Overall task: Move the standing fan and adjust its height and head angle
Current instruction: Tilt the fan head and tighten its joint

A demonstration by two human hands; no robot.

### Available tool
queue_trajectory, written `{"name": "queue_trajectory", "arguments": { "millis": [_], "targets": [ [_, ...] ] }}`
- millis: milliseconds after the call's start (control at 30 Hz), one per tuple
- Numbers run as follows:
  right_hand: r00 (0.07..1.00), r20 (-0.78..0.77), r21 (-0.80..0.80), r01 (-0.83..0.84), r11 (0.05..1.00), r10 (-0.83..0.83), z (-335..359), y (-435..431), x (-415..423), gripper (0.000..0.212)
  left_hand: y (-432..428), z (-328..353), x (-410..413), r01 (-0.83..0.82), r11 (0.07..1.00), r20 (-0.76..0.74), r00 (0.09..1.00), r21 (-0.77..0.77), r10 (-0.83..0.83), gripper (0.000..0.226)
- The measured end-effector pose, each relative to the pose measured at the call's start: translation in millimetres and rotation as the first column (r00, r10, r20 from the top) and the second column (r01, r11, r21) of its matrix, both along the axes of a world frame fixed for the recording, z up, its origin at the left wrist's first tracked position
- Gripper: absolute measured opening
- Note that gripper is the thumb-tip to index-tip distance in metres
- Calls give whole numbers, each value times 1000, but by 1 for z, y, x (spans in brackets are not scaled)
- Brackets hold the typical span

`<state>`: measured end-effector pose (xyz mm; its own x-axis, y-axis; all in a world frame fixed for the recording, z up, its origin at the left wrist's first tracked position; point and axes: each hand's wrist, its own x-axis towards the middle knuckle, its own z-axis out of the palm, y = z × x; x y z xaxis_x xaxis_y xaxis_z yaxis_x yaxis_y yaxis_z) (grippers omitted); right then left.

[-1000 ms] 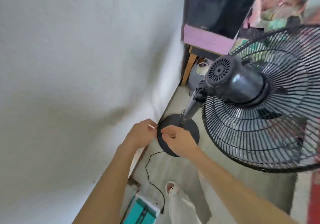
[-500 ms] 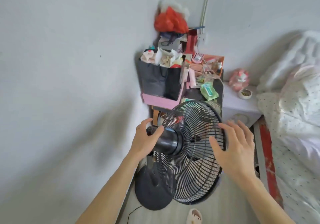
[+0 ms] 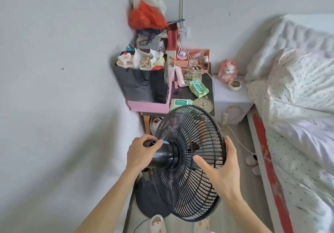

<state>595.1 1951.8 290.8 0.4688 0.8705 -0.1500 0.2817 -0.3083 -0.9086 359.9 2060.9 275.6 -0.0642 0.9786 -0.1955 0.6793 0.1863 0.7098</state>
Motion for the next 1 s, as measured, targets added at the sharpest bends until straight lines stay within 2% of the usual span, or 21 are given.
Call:
{"name": "queue_trajectory", "arguments": {
  "millis": [100,300,567,700,833,1000],
  "targets": [
    [997,68,-40,38,998,-35,5,-4,-20,123,2,-3,-9,-25,1000,27,999,9,25,25],
    [969,243,-96,66,993,-40,29,11,-33,112,11,-9,-9,-82,997,156,984,-11,82,27],
    [873,488,-125,95,988,-22,59,33,-51,106,28,-4,-18,-121,990,359,923,-70,138,13],
    [835,550,-165,99,981,8,70,37,-57,105,33,-6,-19,-136,985,389,906,-105,167,22],
    [776,630,-141,82,987,25,88,43,-69,101,36,-6,-19,-138,983,458,870,-123,180,9],
    [701,711,-127,47,991,58,109,50,-86,101,36,-13,-24,-144,971,533,815,-192,226,7]
  ]
}}
